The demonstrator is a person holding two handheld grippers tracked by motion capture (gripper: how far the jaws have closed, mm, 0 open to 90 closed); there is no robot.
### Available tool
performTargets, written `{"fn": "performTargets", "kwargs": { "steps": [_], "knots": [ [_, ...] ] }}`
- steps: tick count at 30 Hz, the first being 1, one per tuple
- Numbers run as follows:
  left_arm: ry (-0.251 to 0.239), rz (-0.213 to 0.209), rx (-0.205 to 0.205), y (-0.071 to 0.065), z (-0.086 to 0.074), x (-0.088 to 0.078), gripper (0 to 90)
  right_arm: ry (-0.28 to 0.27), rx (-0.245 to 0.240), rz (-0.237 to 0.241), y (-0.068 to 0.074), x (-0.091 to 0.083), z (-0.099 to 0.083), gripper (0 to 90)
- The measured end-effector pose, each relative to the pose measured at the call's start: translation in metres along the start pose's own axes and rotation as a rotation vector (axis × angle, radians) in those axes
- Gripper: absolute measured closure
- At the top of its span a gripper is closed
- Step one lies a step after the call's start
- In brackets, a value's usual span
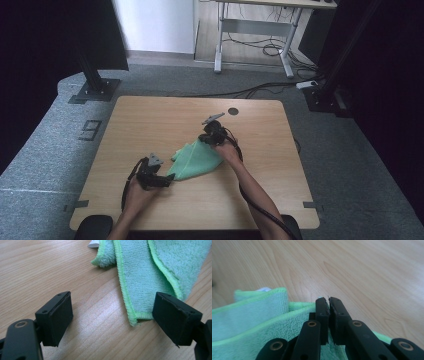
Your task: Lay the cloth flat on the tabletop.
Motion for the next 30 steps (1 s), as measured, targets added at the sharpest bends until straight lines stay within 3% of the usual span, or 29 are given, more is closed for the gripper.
{"fn": "performTargets", "kwargs": {
  "steps": [8, 13, 20, 25, 30],
  "knots": [
    [0.0, 0.0, -0.001, 0.0, 0.0, 0.0, 16.3, -0.003, 0.007, 0.03, 0.001, -0.024, -0.005, 82.1],
    [0.0, 0.001, -0.001, 0.0, 0.0, 0.0, 16.3, 0.008, 0.024, 0.049, 0.0, -0.025, -0.013, 81.0],
    [-0.001, 0.001, -0.001, 0.0, 0.0, 0.0, 16.3, 0.016, 0.023, 0.056, 0.003, -0.023, -0.021, 86.2],
    [-0.001, 0.002, -0.002, 0.0, 0.0, 0.0, 16.3, -0.014, 0.005, 0.067, 0.006, -0.046, -0.023, 86.4],
    [0.0, 0.003, -0.001, 0.0, 0.0, 0.0, 16.3, -0.021, -0.008, 0.058, 0.008, -0.074, -0.036, 86.4]
  ]
}}
Point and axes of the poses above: each handheld gripper's, and its own axes: x roughly forward along the jaws, z roughly out of its top, y roughly to its left, the point moved 2 cm from there along x, roughly forward along the jaws, and after that the axes turned 7 degrees about -z, right-handed, at the moved point
